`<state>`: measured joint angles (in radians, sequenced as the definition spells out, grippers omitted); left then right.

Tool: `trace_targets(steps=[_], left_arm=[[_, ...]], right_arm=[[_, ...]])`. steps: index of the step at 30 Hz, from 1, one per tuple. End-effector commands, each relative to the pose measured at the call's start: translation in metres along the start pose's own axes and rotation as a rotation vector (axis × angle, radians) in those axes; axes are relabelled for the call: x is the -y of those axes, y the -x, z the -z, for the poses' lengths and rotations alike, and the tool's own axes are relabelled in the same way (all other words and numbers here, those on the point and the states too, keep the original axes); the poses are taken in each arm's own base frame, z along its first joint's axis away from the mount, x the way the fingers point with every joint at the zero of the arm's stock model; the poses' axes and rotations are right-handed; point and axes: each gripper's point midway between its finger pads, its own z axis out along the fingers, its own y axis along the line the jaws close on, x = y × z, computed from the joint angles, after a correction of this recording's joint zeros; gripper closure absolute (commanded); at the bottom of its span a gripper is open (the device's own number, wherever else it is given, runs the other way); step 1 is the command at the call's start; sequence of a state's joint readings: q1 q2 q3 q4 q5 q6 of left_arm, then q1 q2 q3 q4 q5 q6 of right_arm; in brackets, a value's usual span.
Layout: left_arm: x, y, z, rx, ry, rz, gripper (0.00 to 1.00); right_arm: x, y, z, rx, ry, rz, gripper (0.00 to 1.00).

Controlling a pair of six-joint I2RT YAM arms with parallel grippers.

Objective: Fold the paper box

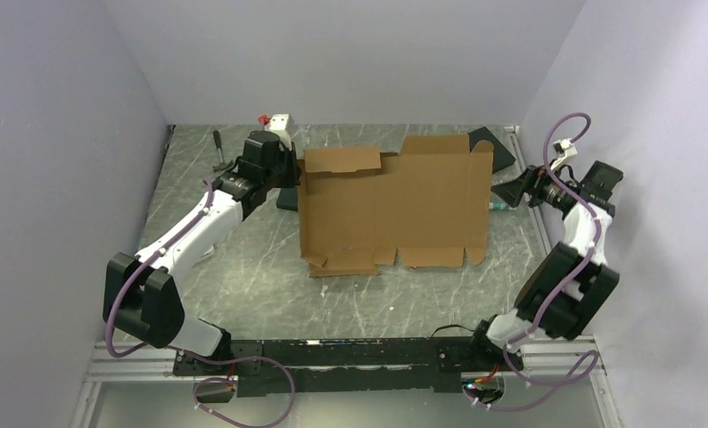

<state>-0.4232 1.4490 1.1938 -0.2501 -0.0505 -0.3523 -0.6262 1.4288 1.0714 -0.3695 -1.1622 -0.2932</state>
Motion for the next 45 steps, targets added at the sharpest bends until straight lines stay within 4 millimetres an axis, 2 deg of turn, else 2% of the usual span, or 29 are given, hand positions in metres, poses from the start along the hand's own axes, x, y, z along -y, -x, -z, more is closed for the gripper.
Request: trace_targets(steps=[1, 14, 20, 22, 25, 27, 41, 42, 45], left_arm=[[0.006, 0.021, 0.010, 0.085, -0.021, -0.022, 1.00], [0.006, 0.023, 0.014, 0.098, -0.030, -0.040, 1.00], [0.007, 0.024, 0.017, 0.105, -0.035, -0.035, 1.00], [0.007, 0.024, 0.017, 0.104, -0.036, -0.032, 1.00], [0.008, 0.024, 0.017, 0.107, -0.041, -0.021, 1.00], [0.008, 0.023, 0.018, 0.108, -0.041, -0.012, 1.00], [0.007, 0.021, 0.027, 0.117, -0.041, 0.027, 1.00], [0.008, 0.021, 0.028, 0.117, -0.043, 0.032, 1.00], [0.009, 0.020, 0.030, 0.123, -0.052, 0.042, 1.00]], right_arm=[[0.002, 0.004, -0.011, -0.003, 0.173, 0.082, 0.01], [0.009, -0.014, -0.060, -0.093, 0.234, 0.055, 0.02], [0.011, -0.017, -0.063, -0.101, 0.232, 0.060, 0.03], [0.006, -0.020, -0.064, -0.096, 0.266, 0.038, 0.05], [-0.012, -0.035, -0.072, -0.114, 0.360, 0.025, 0.16], [-0.022, -0.038, -0.074, -0.117, 0.404, 0.025, 0.25], [-0.065, -0.015, -0.054, -0.055, 0.485, 0.049, 0.96], [-0.067, -0.014, -0.052, -0.053, 0.485, 0.053, 1.00], [-0.076, -0.009, -0.045, -0.051, 0.479, 0.074, 1.00]])
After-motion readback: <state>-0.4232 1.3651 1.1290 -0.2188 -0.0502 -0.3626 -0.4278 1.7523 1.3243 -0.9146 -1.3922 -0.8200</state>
